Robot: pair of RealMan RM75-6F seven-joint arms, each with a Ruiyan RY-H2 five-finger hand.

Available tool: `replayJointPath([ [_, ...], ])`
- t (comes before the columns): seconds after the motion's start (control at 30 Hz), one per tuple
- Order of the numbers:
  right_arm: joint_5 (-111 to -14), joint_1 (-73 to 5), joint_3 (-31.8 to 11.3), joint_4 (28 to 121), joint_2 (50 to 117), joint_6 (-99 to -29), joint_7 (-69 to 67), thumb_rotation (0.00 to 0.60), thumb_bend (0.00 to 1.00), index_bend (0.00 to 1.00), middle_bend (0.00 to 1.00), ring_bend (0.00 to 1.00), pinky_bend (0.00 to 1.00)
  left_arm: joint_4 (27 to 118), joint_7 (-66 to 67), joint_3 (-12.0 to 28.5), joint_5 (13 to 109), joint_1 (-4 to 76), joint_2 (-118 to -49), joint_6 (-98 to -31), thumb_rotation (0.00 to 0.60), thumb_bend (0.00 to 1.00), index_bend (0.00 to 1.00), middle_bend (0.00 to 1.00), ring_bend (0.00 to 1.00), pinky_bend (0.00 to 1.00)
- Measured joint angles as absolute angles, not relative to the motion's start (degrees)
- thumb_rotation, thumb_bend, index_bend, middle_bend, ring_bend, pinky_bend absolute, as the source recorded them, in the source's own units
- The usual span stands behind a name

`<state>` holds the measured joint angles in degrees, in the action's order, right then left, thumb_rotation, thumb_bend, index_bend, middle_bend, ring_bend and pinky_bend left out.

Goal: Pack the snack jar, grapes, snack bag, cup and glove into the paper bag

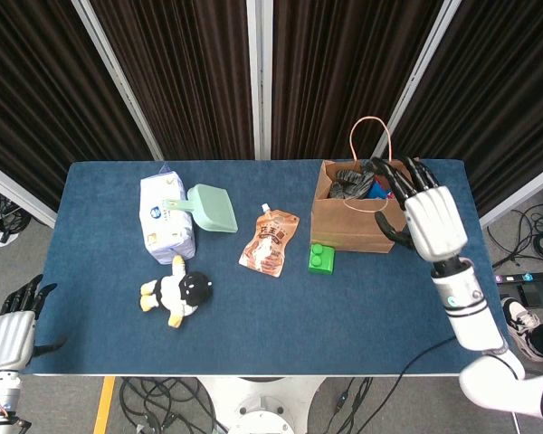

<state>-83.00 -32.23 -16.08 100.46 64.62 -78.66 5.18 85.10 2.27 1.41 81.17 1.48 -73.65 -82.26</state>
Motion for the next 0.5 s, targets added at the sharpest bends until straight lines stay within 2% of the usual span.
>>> replayJointPath([
  [0.2,-89.34,-22.62,-7.86,100.97,62.12,-86.46,3.17,0.6,0.27,0.17,0.32,0.13,0.27,85.56,2.82,1.88,81.62,2.1,-73.3,-82.37,0.6,0.12,0.22,0.14,0.11,0.13],
  [0.37,-91.42,-16.67,-2.28,98.56,61.69,-88.82,1.96,0.6,0.27,0.17,0.28,0.12,0.27,85.81,3.48,2.16,82.13,2.34,-73.29,-83.09,0.6,0.12,0.22,0.14,0.11,0.13],
  [0.47,-92.07,-13.87,0.3,96.02,62.2,-89.37,1.24,0.6,0.27,0.12,0.24,0.08,0.25,86.04,3.87,2.24,82.32,2.49,-73.3,-83.29,0.6,0.12,0.22,0.14,0.11,0.13],
  [0.5,-92.11,-12.98,1.1,95.11,62.61,-89.36,0.99,0.6,0.27,0.08,0.2,0.05,0.22,86.12,3.99,2.3,82.37,2.54,-73.32,-83.4,0.6,0.12,0.22,0.14,0.11,0.13],
])
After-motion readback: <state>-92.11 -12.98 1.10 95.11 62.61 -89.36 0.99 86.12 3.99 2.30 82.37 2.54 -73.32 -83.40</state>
